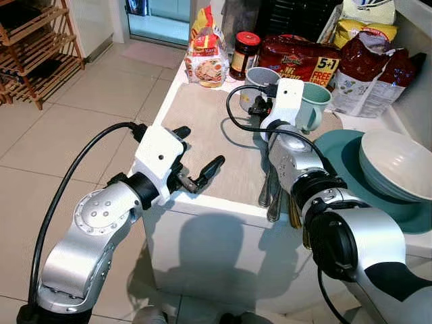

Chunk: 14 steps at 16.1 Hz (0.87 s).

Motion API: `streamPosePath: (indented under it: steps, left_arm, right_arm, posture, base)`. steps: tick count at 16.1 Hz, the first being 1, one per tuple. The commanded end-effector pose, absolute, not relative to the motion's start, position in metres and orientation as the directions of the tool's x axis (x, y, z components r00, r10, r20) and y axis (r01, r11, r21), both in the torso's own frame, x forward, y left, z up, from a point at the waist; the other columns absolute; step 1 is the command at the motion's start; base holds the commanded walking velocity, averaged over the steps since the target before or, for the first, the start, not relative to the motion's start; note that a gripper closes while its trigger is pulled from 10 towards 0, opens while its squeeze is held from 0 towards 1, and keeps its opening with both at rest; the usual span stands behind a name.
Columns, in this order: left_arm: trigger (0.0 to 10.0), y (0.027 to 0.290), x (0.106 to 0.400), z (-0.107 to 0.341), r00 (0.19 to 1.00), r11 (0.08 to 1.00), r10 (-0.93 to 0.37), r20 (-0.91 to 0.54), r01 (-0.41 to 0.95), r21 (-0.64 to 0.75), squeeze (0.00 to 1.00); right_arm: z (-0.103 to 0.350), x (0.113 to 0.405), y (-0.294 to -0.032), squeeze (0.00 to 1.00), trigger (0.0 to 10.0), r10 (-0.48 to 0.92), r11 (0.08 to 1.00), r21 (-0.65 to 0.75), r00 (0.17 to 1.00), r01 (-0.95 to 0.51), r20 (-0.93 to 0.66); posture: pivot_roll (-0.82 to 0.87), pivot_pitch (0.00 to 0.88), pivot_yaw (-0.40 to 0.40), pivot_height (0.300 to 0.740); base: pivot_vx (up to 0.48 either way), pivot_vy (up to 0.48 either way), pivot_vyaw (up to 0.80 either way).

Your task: Setting the table

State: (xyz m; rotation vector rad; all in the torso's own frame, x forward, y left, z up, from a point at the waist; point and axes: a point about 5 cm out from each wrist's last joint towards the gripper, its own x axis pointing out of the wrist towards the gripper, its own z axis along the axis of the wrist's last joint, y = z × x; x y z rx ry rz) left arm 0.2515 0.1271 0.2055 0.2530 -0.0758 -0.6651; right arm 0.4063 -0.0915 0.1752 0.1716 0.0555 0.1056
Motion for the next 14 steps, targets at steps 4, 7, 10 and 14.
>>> streamPosePath:
  steps: [4,7,10,14]
  left_arm:
    - [10.0,0.139,0.259,0.216,0.824,0.794,-0.567,0.029,0.536,0.288,0.00]
    - [10.0,0.147,0.269,0.220,0.841,0.809,-0.539,0.040,0.505,0.301,0.00]
    - [10.0,0.143,0.277,0.231,0.839,0.823,-0.534,0.102,0.489,0.289,0.00]
    - [10.0,0.152,0.282,0.231,0.906,0.909,-0.390,0.164,0.349,0.230,0.00]
  right_arm:
    - [0.180,0.406,-0.085,0.00,0.0,0.122,0.973,0.198,0.992,-0.116,-0.014]
    - [0.180,0.403,-0.077,0.00,0.0,0.115,0.971,0.209,0.993,-0.118,0.022]
    - [0.190,0.401,-0.079,0.00,0.0,0.098,0.975,0.183,0.985,-0.123,0.142]
    - [0.198,0.383,-0.085,0.00,0.0,0.121,0.987,0.053,0.930,-0.149,0.346]
  posture:
    - [0.29,0.056,-0.125,0.740]
    - [0.28,0.043,-0.067,0.740]
    - [0.28,0.037,-0.040,0.740]
    - [0.28,0.041,-0.071,0.740]
  base:
    - [0.000,0.000,0.00]
    - [0.000,0.000,0.00]
    - [0.000,0.000,0.00]
    - [0.000,0.000,0.00]
